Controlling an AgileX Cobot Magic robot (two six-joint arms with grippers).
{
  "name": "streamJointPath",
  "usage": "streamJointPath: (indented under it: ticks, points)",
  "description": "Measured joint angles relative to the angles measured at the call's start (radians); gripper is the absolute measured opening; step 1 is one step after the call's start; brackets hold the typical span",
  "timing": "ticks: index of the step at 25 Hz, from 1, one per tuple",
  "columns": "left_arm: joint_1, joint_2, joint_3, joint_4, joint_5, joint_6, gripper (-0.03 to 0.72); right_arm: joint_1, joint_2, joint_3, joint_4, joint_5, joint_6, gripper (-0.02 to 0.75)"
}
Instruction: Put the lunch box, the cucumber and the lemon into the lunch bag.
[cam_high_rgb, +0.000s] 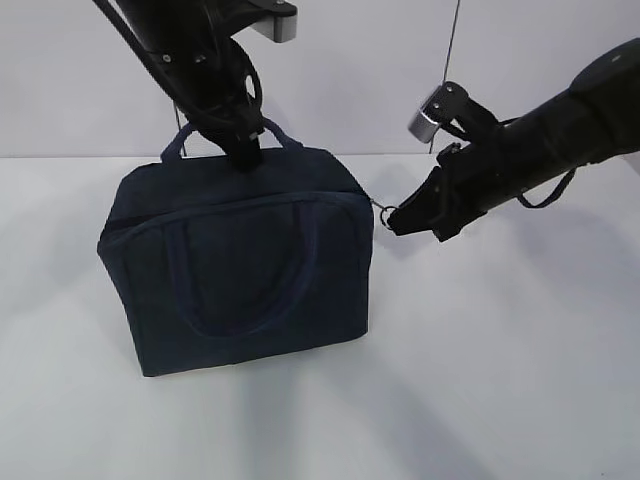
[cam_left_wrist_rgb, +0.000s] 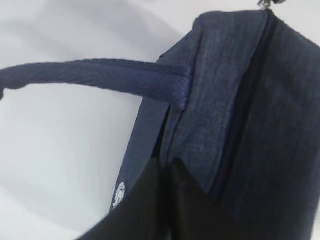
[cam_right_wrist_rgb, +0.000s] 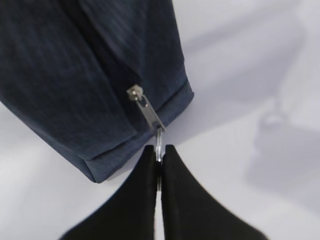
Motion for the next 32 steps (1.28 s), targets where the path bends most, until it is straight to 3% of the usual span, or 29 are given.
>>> streamJointPath:
  ticks: [32]
  points:
    - [-0.002,-0.016,0.0,-0.011,0.005,0.0,0.001,0.0,0.131,-0.016,-0.051,0.004,0.154,-0.013]
